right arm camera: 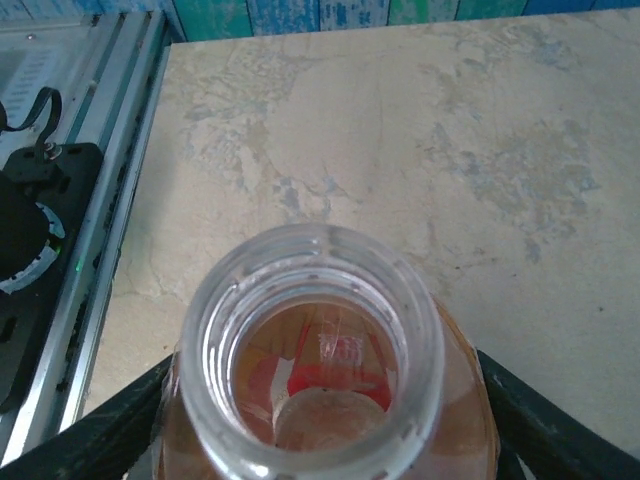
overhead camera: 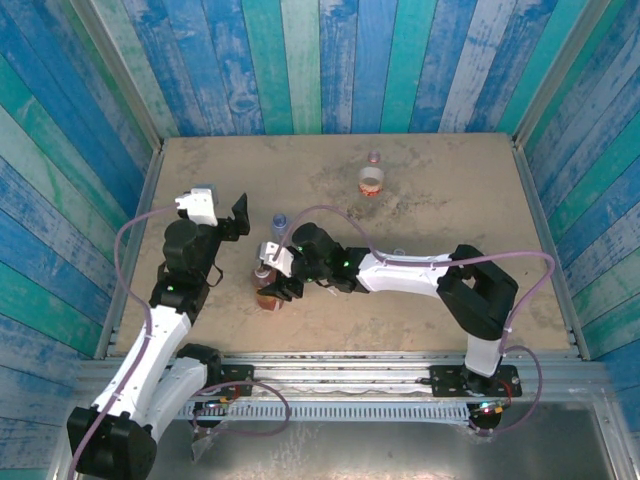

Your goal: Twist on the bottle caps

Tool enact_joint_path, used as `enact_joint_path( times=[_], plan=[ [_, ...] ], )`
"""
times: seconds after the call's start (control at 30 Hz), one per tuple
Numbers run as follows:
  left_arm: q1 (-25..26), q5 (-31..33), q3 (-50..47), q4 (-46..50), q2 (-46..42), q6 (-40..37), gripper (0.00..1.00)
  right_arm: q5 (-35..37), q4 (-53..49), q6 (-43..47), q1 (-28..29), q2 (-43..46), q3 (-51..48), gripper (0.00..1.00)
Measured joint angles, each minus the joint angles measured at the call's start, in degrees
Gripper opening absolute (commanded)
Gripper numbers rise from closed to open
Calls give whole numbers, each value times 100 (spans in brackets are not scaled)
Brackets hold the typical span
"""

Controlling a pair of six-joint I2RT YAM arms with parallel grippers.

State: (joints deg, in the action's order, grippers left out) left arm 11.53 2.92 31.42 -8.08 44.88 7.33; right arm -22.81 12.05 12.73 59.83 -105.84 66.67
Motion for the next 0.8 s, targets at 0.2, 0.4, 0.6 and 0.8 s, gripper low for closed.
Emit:
enact_joint_path(
  times=[0.2, 0.4, 0.6, 0.8],
  plan=[
    [0, -4, 2, 140, 70, -2, 94, -42, -24, 4, 0, 2, 2, 48],
    [0, -7, 0, 267, -94, 0, 94, -31, -188, 42, 0, 140, -17, 45],
    [0, -197, -22, 219, -199, -2, 94, 105, -210, 11, -17, 750, -404, 45],
    [68, -595, -155, 11, -179, -7, 94, 391, -208, -142, -160, 1508, -1130, 45]
  ],
)
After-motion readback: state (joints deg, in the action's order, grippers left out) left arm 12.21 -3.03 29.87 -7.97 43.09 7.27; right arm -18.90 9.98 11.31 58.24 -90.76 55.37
